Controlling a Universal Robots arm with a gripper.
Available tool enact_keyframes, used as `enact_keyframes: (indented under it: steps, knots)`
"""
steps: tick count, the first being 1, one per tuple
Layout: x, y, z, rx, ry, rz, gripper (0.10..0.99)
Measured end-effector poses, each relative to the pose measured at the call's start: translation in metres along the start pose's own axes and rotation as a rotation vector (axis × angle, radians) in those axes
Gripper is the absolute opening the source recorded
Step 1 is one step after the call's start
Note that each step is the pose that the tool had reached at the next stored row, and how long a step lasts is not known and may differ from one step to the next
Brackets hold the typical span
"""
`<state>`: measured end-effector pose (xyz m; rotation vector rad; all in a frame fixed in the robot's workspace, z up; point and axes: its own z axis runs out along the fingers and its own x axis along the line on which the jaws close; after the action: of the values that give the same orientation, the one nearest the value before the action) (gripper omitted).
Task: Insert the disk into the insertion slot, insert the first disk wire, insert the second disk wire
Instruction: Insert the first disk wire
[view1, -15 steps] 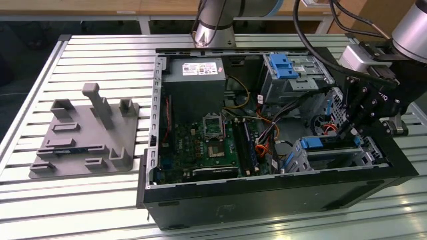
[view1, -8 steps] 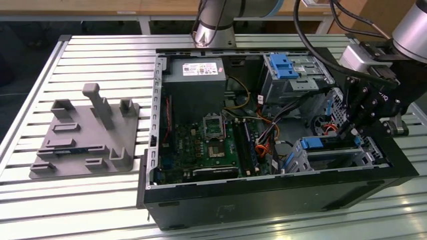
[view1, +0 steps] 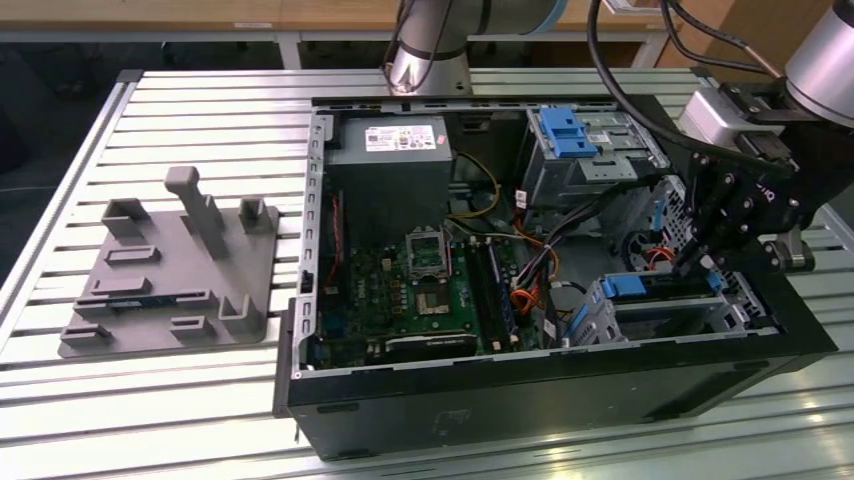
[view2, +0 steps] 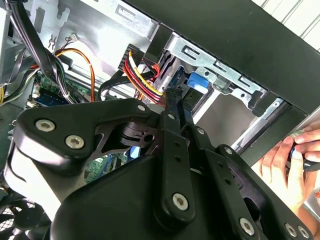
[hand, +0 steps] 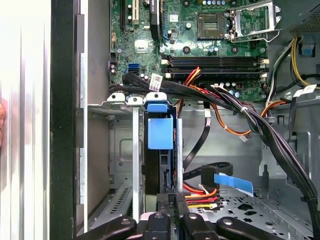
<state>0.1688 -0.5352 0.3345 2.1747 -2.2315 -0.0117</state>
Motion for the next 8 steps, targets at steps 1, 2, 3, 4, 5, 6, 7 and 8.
enact_keyframes:
  steps: [1,2,3,4,5,6,7,8]
  knots:
    - [0.0000,0.0000,0.0000,0.000,0.0002,0.000,0.165]
    - [0.0000,0.0000,0.0000,0.000,0.0002,0.000,0.165]
    - [0.0001,0.0000,0.0000,0.000,0.0002,0.000,0.165]
    - [0.0001,0.0000,0.0000,0.000,0.0002,0.000,0.165]
    - [0.0001,0.0000,0.0000,0.000,0.0007,0.000,0.165]
    - [0.0001,-0.0002,-0.0001,-0.001,0.0016,0.000,0.165]
    - [0.0001,-0.0004,0.0000,-0.001,0.0018,0.000,0.165]
    - [0.0001,-0.0006,0.0000,-0.001,0.0021,0.000,0.165]
